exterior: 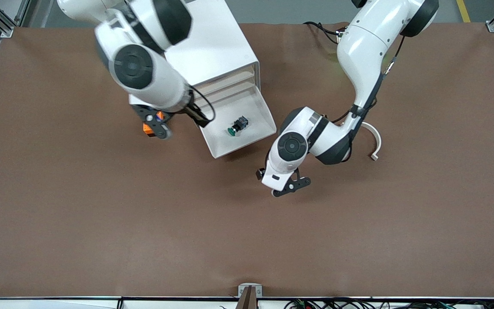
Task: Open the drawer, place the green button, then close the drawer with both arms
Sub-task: 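Lift the right gripper out of the drawer and away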
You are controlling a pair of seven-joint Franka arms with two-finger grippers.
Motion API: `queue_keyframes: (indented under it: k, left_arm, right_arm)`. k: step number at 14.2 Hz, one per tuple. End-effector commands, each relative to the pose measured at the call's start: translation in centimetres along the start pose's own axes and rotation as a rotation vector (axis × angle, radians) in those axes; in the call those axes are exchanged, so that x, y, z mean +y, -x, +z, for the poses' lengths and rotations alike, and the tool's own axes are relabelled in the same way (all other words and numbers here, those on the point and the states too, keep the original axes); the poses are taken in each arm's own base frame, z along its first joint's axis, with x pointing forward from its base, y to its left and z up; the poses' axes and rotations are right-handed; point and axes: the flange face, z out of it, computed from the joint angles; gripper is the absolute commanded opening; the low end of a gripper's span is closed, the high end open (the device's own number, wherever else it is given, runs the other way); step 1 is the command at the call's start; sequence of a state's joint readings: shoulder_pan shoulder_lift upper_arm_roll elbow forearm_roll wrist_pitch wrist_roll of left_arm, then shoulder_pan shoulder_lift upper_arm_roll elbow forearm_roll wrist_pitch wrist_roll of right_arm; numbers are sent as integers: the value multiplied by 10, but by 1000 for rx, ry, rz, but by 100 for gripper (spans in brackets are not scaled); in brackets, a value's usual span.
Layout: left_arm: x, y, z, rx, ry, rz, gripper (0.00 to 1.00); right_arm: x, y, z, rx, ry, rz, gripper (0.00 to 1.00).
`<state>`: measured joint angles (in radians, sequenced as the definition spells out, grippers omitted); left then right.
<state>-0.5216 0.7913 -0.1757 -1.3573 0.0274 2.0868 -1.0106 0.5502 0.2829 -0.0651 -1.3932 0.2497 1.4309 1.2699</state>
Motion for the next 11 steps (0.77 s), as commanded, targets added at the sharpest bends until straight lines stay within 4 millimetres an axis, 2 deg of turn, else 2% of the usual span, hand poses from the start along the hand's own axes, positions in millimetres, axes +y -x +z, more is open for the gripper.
queue_keyframes:
  k: [1, 3, 6, 9, 11]
  left_arm:
    - [11, 20, 6, 18, -3, -6, 100]
    - [18, 36, 11, 9, -7, -11, 100]
    - [24, 56, 13, 2, -17, 1, 100]
    - [33, 80, 20, -26, -19, 20, 100]
    - [38, 97, 26, -47, -21, 41, 100]
  right_arm:
    - [48, -37, -39, -22, -21, -129, 100]
    - [79, -71, -56, -35, -32, -226, 100]
    - [119, -114, -72, -12, -38, -393, 100]
    - [149, -142, -84, 58, -2, -512, 100]
    - [171, -169, -90, 57, -18, -570, 100]
